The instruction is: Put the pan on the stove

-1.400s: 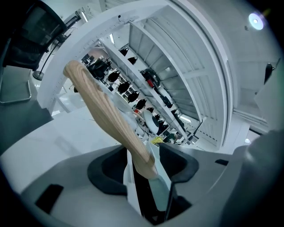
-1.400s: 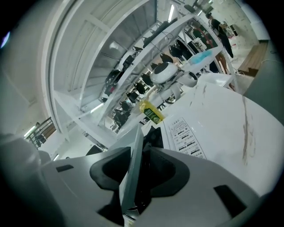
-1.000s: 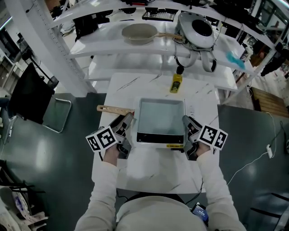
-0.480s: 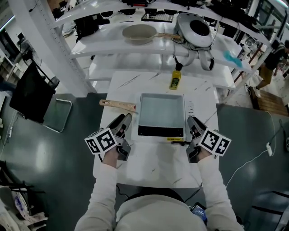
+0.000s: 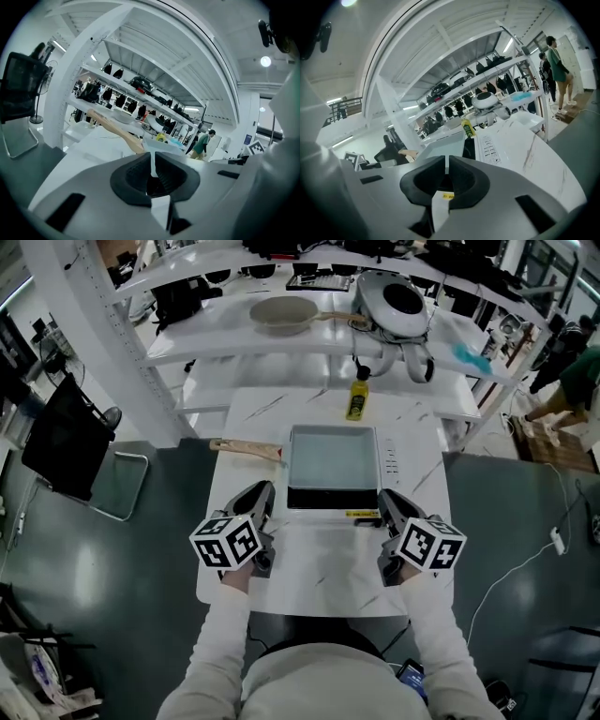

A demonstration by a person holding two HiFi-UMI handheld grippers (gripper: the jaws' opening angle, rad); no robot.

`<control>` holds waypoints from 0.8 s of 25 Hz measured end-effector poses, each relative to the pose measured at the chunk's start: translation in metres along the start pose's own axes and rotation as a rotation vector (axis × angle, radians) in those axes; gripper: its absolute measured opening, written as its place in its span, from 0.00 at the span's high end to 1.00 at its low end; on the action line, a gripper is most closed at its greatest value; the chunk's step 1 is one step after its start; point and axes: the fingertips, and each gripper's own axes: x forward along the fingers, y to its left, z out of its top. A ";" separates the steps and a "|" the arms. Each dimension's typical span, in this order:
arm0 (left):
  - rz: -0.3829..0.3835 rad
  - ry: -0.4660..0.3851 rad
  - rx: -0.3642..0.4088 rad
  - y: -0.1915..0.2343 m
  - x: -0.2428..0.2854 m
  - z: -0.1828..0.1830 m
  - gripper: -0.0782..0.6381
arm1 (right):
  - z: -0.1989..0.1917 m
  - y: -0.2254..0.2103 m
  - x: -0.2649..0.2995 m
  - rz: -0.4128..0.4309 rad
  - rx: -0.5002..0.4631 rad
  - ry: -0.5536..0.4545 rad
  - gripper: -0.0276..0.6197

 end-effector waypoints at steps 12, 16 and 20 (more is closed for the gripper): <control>0.007 0.033 0.112 -0.019 -0.029 -0.018 0.86 | -0.026 0.035 -0.027 -0.036 -0.187 -0.008 0.92; 0.004 0.027 0.140 -0.025 -0.038 -0.019 0.86 | -0.034 0.041 -0.036 -0.057 -0.193 -0.028 0.92; 0.006 0.026 0.165 -0.028 -0.047 -0.023 0.87 | -0.040 0.044 -0.044 -0.080 -0.193 -0.046 0.92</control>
